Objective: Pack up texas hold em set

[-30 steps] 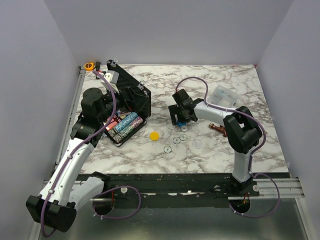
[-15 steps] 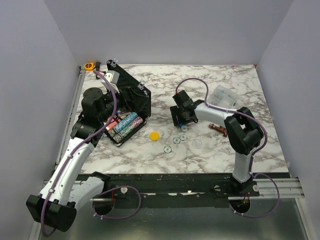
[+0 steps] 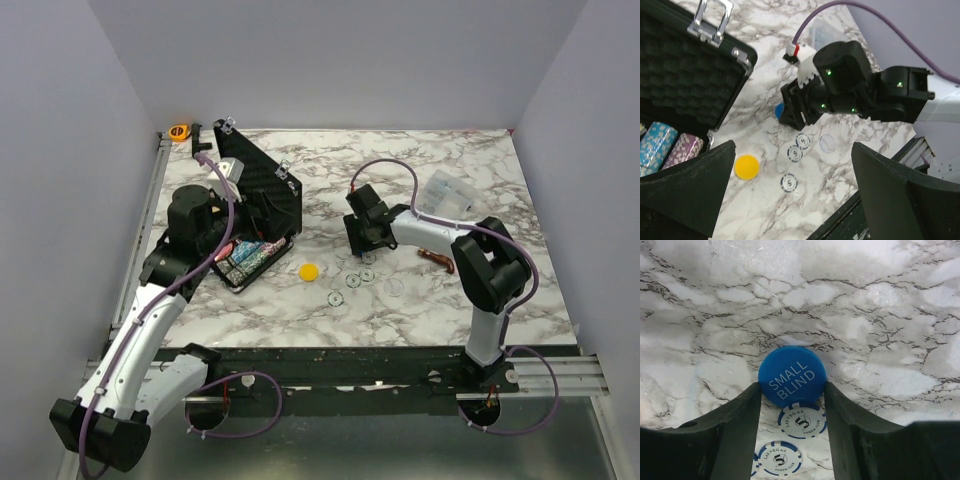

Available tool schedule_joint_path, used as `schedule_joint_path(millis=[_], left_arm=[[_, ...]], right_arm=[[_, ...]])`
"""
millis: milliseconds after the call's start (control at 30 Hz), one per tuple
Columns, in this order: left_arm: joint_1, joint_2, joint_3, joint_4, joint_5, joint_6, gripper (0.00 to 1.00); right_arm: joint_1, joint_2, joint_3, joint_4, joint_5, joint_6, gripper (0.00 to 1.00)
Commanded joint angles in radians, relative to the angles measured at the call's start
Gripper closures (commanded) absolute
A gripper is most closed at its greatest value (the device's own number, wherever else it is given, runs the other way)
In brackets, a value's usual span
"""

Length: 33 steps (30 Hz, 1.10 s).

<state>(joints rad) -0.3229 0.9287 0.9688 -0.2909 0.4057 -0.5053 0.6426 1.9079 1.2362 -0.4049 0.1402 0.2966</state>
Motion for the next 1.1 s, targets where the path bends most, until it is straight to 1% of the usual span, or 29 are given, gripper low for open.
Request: schedule_joint_path(millis=[0, 67, 100, 167, 300, 400, 500, 600, 733, 867, 1000, 1067], left_arm=[[-0.005, -0.09, -0.075, -0.159, -0.008, 0.04, 0.01], [-0.005, -0.117, -0.117, -0.171, -0.006, 0.035, 0.01], [-0.005, -0.126, -0.133, -0.176, 0.002, 0.031, 0.01], [-0.005, -0.138, -0.158, -0.185, 0.01, 0.019, 0.01], [-0.005, -0.154, -0.201, -0.185, 0.007, -0.004, 0.01], [-0.004, -0.156, -0.212, -0.201, -0.013, -0.029, 0.01], [0.003, -0.135, -0.235, -0.19, 0.027, -0.083, 0.01], [0.033, -0.098, -0.286, -0.118, 0.155, -0.16, 0.01], [0.083, -0.07, -0.392, 0.048, 0.293, -0.3, 0.01], [0.131, -0.054, -0.453, 0.142, 0.329, -0.366, 0.01], [0.183, -0.002, -0.464, 0.173, 0.358, -0.384, 0.03], [0.19, 0.038, -0.467, 0.211, 0.39, -0.404, 0.04]], right_arm=[[0.018, -0.022, -0.092, 0.007, -0.061, 0.0, 0.51], [0.02, -0.036, -0.104, 0.039, -0.058, 0.004, 0.55], [0.02, -0.036, -0.104, 0.049, -0.057, 0.005, 0.59], [0.02, -0.031, -0.1, 0.06, -0.055, 0.005, 0.63], [0.024, -0.035, -0.115, 0.099, -0.029, 0.0, 0.64], [0.033, -0.068, -0.152, 0.166, -0.028, -0.02, 0.64], [0.047, -0.118, -0.209, 0.262, -0.05, -0.048, 0.64], [0.056, -0.17, -0.237, 0.318, -0.08, -0.062, 0.64], [0.065, -0.232, -0.273, 0.366, -0.149, -0.078, 0.64], [0.085, -0.304, -0.324, 0.443, -0.276, -0.096, 0.64], [0.129, -0.364, -0.373, 0.516, -0.388, -0.108, 0.65], [0.152, -0.382, -0.387, 0.539, -0.42, -0.115, 0.65]])
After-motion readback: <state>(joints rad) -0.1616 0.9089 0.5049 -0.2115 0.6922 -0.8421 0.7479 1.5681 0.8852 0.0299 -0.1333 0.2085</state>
